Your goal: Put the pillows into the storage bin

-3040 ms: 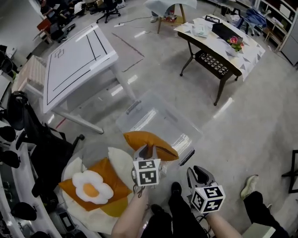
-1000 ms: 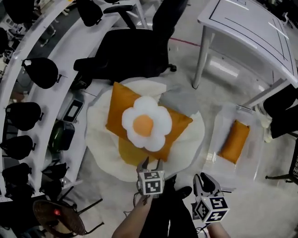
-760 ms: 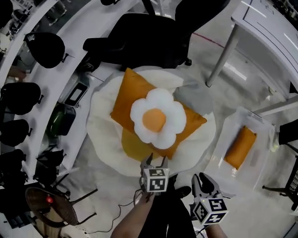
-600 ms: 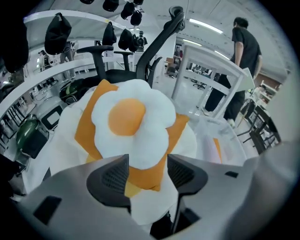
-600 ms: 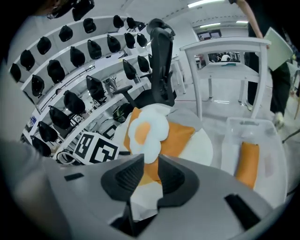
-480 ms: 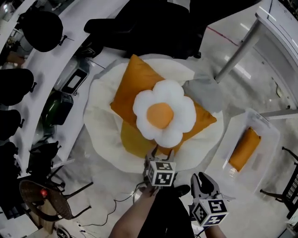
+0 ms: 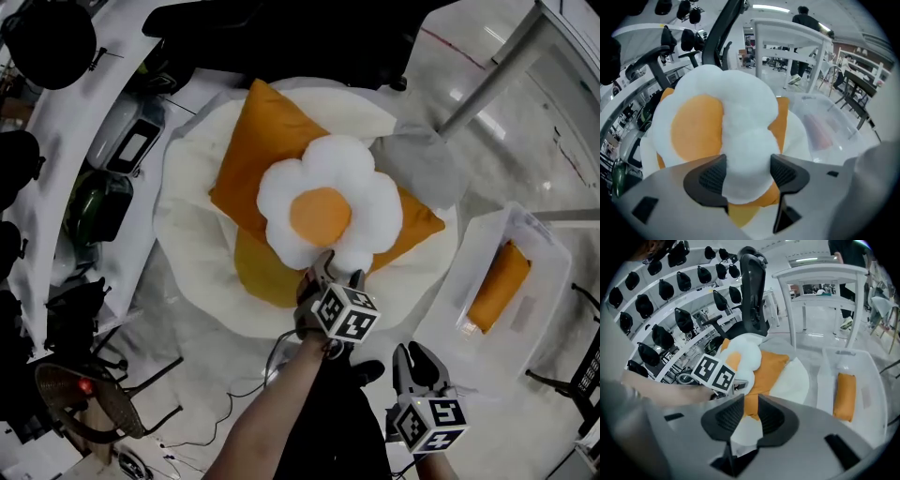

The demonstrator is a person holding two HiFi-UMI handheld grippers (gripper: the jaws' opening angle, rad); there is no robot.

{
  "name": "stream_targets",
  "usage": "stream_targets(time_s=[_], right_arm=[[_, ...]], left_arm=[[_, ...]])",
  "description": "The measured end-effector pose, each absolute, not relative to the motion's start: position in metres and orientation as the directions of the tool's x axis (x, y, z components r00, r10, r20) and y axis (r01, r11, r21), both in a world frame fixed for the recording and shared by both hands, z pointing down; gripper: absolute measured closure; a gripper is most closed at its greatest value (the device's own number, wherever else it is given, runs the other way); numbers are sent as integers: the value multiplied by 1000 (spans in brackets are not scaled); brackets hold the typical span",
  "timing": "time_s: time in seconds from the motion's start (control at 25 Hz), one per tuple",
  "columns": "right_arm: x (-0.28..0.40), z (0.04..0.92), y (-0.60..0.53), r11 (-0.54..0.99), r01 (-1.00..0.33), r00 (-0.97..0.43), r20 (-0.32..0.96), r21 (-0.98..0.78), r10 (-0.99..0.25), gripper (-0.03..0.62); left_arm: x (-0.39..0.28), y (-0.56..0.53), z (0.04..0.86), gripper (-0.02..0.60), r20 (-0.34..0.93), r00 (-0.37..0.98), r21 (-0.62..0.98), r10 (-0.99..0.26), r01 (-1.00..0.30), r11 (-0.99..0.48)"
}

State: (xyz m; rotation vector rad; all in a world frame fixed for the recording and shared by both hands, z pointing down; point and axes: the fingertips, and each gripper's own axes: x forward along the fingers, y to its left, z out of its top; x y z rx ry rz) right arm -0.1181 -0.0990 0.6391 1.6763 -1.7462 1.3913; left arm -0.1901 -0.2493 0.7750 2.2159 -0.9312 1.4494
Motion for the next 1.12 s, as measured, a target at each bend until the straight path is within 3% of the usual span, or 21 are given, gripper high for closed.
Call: stream_targets(time_s=[0.24, 0.48, 0.8, 1.12], right_arm=[[-114, 642, -93, -212, -889, -229, 795, -406, -561, 505], [-97, 630, -83, -255, -878, -193, 786, -406, -587, 508], [-61, 601, -59, -316, -868, -111, 769, -383, -629, 514], [-34, 558, -28, -384, -846, -13, 733, -371, -680, 516]], left_arm=[[-184, -258, 791, 317, 941, 195, -88, -277, -650, -755], [-191, -251, 775, 433, 943, 194, -87, -271, -641, -762], [-183, -228, 712, 497, 911, 286, -46, -298, -647, -761], [-157, -187, 636, 517, 882, 369, 12, -294, -640, -768]])
